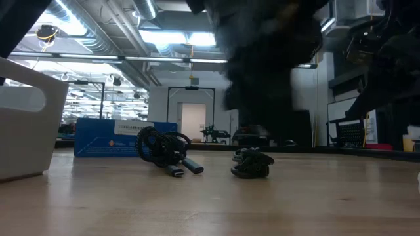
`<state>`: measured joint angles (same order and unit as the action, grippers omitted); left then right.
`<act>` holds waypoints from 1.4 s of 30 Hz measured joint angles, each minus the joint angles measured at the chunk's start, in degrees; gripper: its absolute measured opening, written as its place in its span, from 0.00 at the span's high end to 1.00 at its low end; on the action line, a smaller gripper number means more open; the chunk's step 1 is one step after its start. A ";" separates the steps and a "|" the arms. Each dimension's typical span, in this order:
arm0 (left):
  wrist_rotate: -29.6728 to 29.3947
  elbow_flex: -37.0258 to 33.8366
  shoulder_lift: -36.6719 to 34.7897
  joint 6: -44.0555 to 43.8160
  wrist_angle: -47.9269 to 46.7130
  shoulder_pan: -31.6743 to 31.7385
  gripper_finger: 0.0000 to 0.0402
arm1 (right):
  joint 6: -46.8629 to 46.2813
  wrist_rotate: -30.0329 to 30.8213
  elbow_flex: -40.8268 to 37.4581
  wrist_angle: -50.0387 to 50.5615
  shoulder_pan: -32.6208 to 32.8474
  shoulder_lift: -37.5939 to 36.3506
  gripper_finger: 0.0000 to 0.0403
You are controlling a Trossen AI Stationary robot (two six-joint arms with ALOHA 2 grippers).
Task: Pick and place USB-C Cables
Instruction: Put the right black usb cable into the white bin
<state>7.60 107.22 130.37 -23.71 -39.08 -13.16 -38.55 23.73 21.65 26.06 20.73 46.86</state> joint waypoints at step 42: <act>-10.72 2.50 1.74 -11.62 -23.62 2.67 0.68 | 0.03 -2.91 -0.04 1.33 0.02 -0.10 0.90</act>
<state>-3.12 109.72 132.11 -35.33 -62.70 -10.49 -38.52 20.82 21.61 27.40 20.75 46.76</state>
